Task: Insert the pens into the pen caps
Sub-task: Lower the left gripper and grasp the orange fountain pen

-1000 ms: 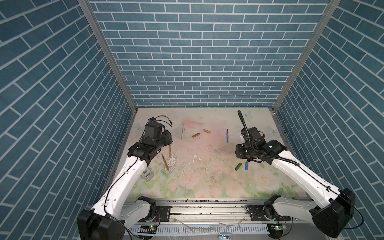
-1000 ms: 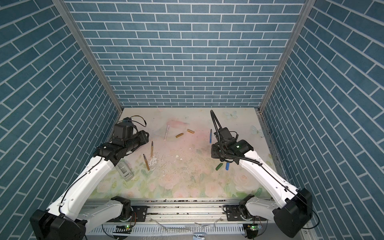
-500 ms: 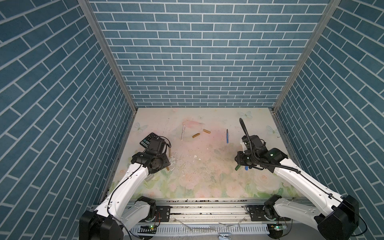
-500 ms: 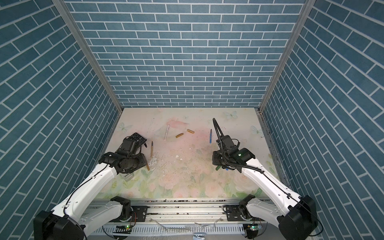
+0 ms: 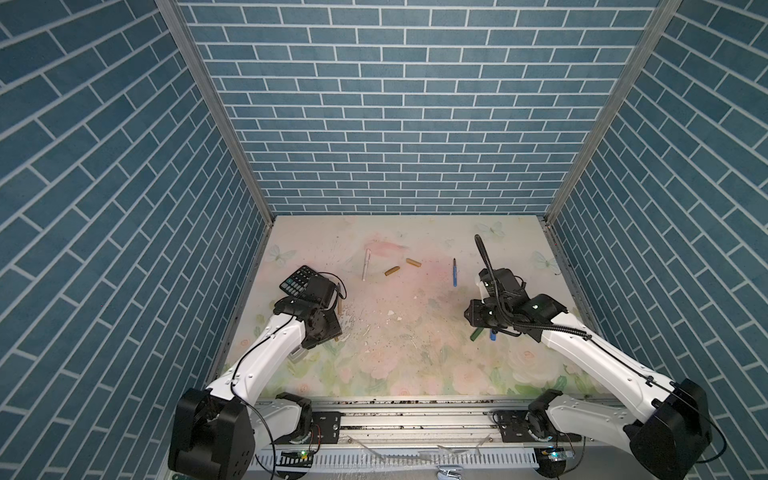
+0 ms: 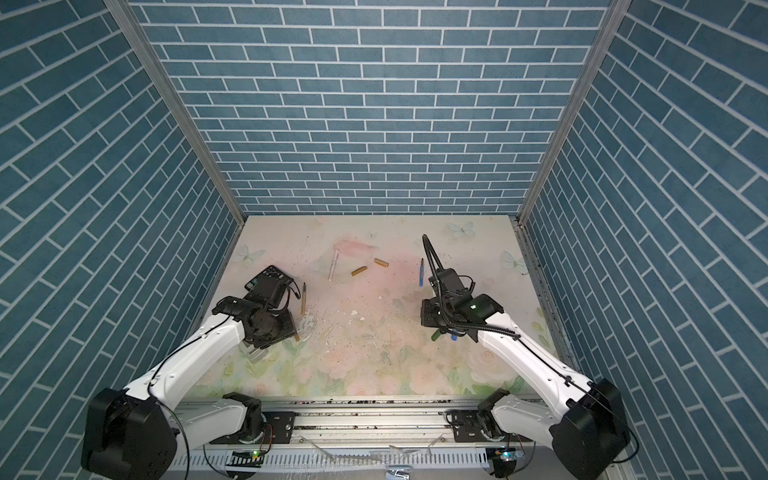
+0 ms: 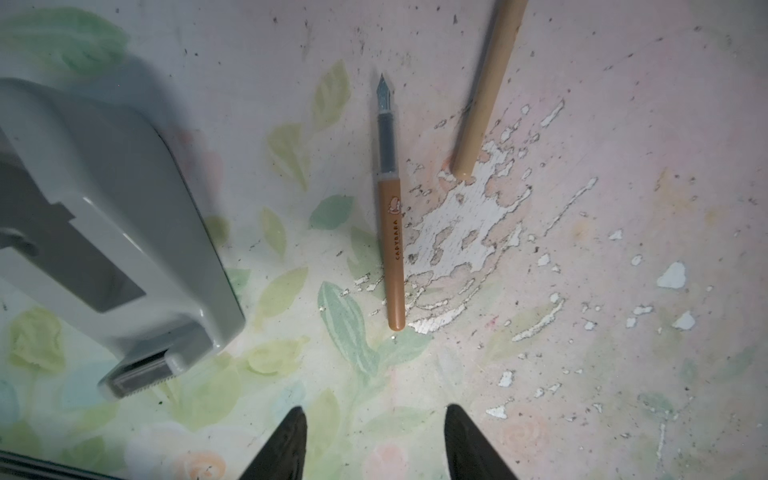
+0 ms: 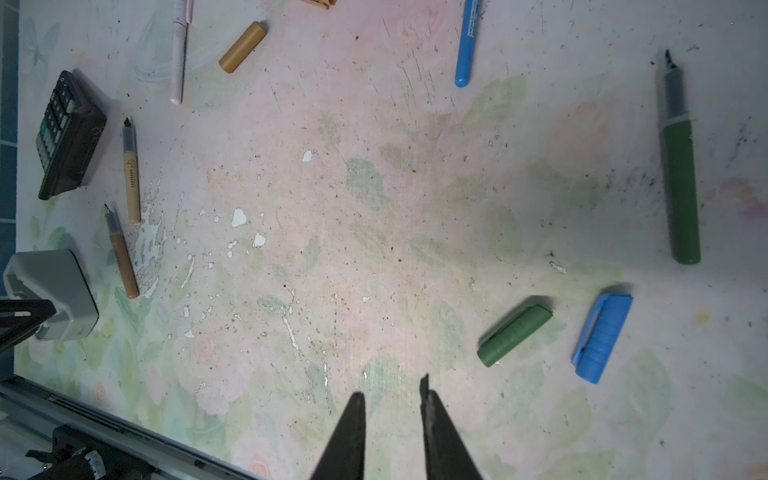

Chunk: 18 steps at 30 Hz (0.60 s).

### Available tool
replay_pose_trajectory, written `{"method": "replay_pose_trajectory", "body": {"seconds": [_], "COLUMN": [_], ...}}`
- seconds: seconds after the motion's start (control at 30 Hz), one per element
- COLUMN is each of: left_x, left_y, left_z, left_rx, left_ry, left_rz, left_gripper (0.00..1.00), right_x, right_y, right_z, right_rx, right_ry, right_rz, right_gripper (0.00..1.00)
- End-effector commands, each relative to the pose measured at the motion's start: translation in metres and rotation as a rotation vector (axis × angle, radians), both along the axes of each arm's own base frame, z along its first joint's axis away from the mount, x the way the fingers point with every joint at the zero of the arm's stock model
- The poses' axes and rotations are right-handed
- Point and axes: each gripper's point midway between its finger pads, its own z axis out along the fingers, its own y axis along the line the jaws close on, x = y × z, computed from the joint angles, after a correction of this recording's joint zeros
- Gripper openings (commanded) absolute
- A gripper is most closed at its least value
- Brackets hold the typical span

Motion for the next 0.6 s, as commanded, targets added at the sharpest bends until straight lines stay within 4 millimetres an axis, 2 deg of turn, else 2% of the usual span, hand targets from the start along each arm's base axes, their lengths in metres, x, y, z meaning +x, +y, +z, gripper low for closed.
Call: {"method": "replay_pose_trajectory", "body": {"seconds": [0.0, 0.27, 0.57], "left_x": [0.001, 0.003, 0.025], "left_y": [0.004, 0.003, -0.005], "left_z": [-0.001, -0.013, -0.036], "left_rx": [0.032, 0.025, 0.009], "left_ry": [0.027, 0.031, 0.041], "left_rz": [-0.036, -0.036, -0.029], "left_gripper": [0.56, 0.53, 0.42], "right_x": [0.009, 0.017, 0.013], "right_y": [0.007, 0.014, 0.017], "right_z": [-0.001, 0.005, 0.000], "right_rx": [0.013, 0.025, 0.028], "right_ry": [0.003, -0.003, 0.009], "right_rz": [-0.011, -0.016, -0.029], "right_gripper": [0.27, 0.27, 0.27]}}
